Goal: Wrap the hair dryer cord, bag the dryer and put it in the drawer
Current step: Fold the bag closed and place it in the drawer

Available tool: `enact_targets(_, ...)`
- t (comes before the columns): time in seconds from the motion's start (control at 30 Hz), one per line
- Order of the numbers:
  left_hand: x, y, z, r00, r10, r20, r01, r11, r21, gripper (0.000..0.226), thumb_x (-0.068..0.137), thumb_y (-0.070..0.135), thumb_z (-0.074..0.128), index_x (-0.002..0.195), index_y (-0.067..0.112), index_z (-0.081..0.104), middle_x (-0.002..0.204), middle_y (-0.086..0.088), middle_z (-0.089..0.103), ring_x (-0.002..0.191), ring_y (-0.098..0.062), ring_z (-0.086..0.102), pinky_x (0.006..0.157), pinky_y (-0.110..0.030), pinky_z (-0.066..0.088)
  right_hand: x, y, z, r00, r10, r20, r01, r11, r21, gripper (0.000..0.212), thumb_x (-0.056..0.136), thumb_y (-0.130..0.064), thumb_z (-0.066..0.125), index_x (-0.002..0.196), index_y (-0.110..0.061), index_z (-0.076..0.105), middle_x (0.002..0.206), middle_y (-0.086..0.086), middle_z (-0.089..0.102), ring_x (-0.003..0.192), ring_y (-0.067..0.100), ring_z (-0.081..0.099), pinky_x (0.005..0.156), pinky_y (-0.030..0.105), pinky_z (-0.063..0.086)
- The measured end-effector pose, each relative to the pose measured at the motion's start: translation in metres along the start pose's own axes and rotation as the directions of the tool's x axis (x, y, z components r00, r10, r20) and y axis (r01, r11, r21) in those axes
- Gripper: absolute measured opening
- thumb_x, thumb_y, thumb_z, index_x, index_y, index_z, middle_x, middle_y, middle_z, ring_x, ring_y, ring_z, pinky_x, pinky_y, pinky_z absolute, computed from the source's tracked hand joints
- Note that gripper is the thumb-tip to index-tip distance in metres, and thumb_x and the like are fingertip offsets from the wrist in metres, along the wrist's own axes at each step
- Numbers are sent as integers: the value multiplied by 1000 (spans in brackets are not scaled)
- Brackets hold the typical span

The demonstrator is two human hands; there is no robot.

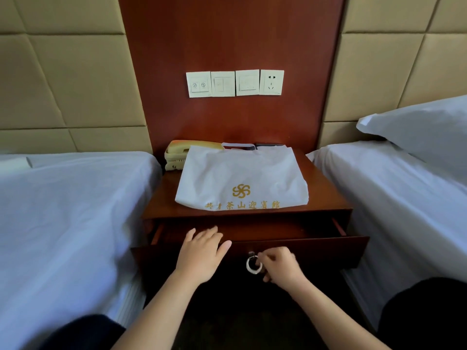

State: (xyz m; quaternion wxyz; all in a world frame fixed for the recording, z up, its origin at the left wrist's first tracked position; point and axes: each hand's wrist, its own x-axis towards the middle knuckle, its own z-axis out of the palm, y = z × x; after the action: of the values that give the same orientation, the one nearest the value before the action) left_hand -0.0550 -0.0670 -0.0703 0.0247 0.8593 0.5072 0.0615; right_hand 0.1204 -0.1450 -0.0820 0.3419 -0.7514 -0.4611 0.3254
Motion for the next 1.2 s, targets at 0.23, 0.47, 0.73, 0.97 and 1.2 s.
enact_targets(0.23,-54,22,-24,998,-9,57,12,999,-36,49,99,50,25,128,27,56,127,6,63,118,-19,55,101,-30,34,-43,-5,-42,784,-613,-101,437,659,-612,17,93,-26,52,92,-20,68,90,-7,65,87,17,57,70,27,42)
enact_targets(0.47,-112,32,-21,998,-14,62,20,994,-103,47,97,52,26,127,32,56,130,11,60,119,-14,54,98,-29,37,-69,9,-51,912,-407,58,357,713,-604,48,96,-42,42,53,-21,39,56,-6,44,60,20,48,49,28,32)
enact_targets(0.73,-119,40,-32,973,-69,222,105,982,-155,66,95,58,22,84,12,69,90,-4,70,91,-25,63,81,-35,47,-81,12,-61,895,-382,230,439,663,-606,52,95,-44,45,50,-17,38,54,-2,46,56,22,48,62,33,45)
enact_targets(0.97,-66,38,-59,853,1,521,147,959,-242,57,98,49,30,96,10,71,90,-3,74,78,-14,69,94,-31,44,-56,-16,-81,901,-237,364,406,756,-513,43,96,-42,43,60,-22,56,62,-4,68,66,10,67,76,30,52)
enact_targets(1.2,18,24,-103,909,19,415,116,948,-296,48,98,46,36,115,9,63,106,-3,67,98,-16,66,100,-31,44,23,-63,-101,912,-319,257,401,820,-407,38,97,-31,43,70,-12,62,65,3,69,60,14,65,61,21,45)
